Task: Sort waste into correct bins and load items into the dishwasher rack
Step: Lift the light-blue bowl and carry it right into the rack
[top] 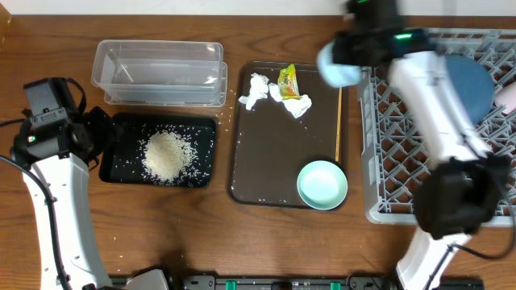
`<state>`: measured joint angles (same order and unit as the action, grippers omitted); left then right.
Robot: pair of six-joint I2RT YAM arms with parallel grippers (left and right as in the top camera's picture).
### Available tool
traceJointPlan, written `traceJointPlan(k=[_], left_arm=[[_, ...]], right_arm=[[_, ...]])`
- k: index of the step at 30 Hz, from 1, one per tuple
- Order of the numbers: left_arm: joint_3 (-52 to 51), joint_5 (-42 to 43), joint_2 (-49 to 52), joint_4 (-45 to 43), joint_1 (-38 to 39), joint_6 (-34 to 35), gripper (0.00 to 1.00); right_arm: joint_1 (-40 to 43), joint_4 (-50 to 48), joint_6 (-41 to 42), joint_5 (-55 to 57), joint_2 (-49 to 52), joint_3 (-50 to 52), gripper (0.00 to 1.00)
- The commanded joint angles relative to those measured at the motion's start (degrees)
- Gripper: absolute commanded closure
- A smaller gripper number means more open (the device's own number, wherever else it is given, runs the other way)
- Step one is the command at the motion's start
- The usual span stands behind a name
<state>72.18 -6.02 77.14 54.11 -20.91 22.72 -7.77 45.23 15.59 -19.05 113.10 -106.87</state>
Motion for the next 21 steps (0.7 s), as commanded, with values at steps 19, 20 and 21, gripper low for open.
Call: traceJointPlan(k=[19,20,21], left_arm=[[1.2,-0.7,-0.3,0.2,-0.2,0.1,0.0],[1.2,-0.7,-0.3,0.2,-0.2,0.1,0.0],[1.2,-0.7,-0.3,0.2,-0.2,0.1,0.0]], right_arm=[[31.9,28.0,-16.7,-31.6,-7.5,1.1,0.99],[32.9,28.8,-17.4,-32.9,-7.5,1.3,0.99],[34.1,29.9,-18.9,-35.0,-7.5,1.4,0.99]])
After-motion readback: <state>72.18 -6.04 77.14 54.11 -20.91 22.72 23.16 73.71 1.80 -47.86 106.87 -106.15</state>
